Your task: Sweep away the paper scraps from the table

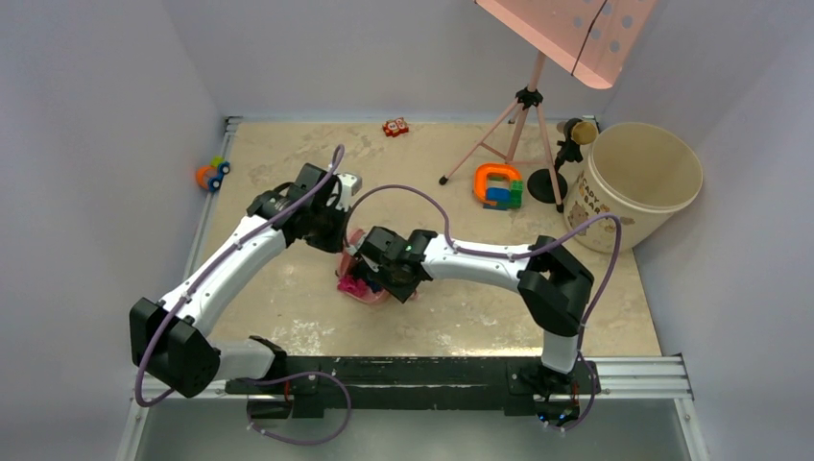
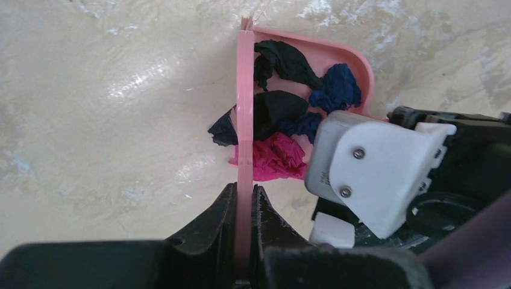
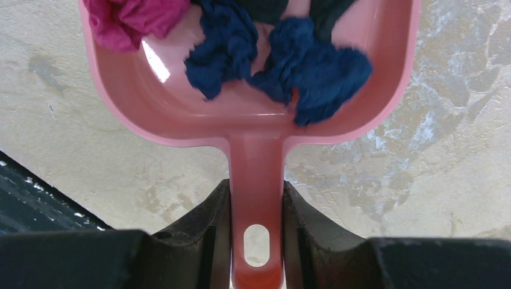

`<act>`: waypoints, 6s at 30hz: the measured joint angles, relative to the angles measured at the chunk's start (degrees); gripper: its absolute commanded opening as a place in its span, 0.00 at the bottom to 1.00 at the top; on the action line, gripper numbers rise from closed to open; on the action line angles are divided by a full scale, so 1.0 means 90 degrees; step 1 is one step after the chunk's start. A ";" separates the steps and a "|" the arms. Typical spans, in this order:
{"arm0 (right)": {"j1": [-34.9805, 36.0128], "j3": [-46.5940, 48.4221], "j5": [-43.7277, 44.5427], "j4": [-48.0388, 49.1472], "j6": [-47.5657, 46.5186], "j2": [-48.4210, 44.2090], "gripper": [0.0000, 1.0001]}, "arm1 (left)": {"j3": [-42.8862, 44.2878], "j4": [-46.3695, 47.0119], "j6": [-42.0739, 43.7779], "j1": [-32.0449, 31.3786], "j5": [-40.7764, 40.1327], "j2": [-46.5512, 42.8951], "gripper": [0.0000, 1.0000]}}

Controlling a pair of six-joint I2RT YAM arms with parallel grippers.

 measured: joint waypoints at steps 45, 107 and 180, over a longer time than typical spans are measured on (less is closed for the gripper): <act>-0.0529 -0.3011 0.1052 0.1377 0.1846 -0.3738 0.00 | 0.1625 -0.1404 -0.0988 -0.0078 -0.1370 -0.0933 0.00; -1.0333 -0.0770 -0.5066 0.1950 0.5071 -0.4580 0.00 | -0.0478 0.0012 -0.0906 -0.0078 -0.0175 -0.1569 0.00; -0.9850 -0.1523 -0.3973 0.4143 0.4408 -0.7856 0.00 | -0.0515 0.0010 -0.0758 -0.0078 -0.0374 -0.1197 0.00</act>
